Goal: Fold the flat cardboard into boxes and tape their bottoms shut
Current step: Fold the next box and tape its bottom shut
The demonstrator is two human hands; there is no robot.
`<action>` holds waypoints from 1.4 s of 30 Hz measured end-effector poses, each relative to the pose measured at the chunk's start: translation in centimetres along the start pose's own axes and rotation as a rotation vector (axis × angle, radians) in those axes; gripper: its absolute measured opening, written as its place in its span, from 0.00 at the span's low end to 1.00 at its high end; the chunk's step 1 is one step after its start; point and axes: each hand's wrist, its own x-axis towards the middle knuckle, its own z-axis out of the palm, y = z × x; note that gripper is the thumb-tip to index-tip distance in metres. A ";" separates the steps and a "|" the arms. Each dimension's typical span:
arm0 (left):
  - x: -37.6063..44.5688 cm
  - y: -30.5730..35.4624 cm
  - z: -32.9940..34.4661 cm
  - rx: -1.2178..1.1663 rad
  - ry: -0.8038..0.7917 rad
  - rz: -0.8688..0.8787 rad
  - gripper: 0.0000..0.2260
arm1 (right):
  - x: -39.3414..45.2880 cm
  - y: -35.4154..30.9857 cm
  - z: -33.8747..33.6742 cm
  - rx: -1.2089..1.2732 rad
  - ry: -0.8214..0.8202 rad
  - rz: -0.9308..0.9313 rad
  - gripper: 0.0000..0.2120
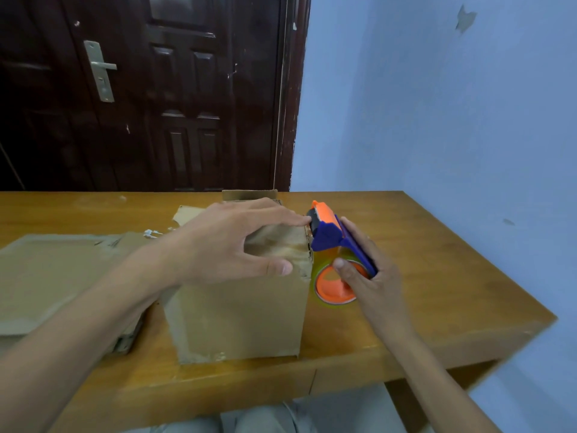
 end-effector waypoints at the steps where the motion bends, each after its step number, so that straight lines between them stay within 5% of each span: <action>1: -0.1 0.0 0.0 0.001 -0.002 0.000 0.30 | -0.1 -0.1 0.1 0.000 0.001 0.009 0.28; 19: -0.7 0.2 -0.3 -0.052 0.002 0.012 0.25 | 0.8 -1.2 0.6 0.298 0.048 0.128 0.24; 28: -0.5 0.7 -0.1 -0.036 -0.016 0.020 0.22 | 1.3 -0.8 -0.2 0.399 0.020 0.225 0.37; 34: -0.4 0.5 0.0 -0.050 0.006 -0.089 0.26 | 1.7 -2.2 -0.3 0.289 -0.019 0.136 0.20; 42: -0.3 0.4 -0.2 -0.052 -0.016 -0.051 0.30 | 2.2 -4.2 -0.4 0.173 -0.029 0.045 0.23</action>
